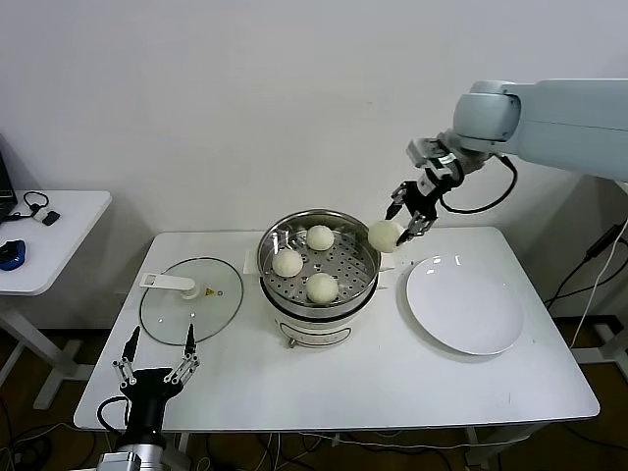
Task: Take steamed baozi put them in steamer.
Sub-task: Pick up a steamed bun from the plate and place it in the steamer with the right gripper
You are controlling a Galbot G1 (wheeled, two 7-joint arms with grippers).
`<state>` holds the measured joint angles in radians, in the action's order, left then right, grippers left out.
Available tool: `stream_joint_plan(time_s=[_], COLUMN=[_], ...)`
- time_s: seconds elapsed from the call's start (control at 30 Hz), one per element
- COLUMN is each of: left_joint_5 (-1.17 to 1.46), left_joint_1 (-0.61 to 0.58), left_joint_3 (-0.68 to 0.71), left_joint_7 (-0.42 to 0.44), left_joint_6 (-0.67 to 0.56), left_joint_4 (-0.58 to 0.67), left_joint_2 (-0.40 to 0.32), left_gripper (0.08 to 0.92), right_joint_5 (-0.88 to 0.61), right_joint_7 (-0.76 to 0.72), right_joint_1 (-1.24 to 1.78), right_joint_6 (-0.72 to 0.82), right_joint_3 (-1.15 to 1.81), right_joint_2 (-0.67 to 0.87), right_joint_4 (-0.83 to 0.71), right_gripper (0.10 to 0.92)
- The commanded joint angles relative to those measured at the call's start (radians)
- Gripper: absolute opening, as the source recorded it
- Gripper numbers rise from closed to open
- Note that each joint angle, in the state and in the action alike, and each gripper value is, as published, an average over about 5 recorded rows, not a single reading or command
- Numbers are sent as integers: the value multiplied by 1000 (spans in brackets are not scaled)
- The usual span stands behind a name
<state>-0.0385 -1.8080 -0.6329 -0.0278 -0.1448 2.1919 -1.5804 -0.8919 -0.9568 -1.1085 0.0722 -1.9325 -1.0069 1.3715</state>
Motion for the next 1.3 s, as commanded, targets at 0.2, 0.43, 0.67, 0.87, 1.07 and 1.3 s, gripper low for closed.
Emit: stream_joint_plan(time_s=[0.2, 0.43, 0.67, 0.87, 1.07, 1.3], left_joint_5=[5, 8, 19, 27, 34, 39], left_joint_1=[-4, 1, 16, 31, 38, 39], left_joint_3=[-19, -36, -52, -60, -65, -71], left_joint_7=[-2, -2, -2, -1, 0, 1], left_joint_6=[-4, -4, 1, 5, 7, 8], left_joint_4=[11, 4, -5, -11, -15, -14], left_joint_2=[3, -6, -6, -5, -3, -1], left_gripper=[823, 823, 823, 823, 823, 823], right_joint_5=[43, 74, 92, 100, 95, 69], right_joint_7=[100, 102, 105, 112, 111, 116], right_joint_1=[308, 386, 422, 433, 427, 400], right_joint_6=[146, 144, 141, 138, 129, 131], right_joint_3=[134, 176, 199, 208, 211, 205], right_joint_2=[-138, -162, -168, -172, -179, -172], right_joint_4=[-171, -226, -259, -281, -294, -269], right_gripper=[568, 568, 568, 569, 570, 659])
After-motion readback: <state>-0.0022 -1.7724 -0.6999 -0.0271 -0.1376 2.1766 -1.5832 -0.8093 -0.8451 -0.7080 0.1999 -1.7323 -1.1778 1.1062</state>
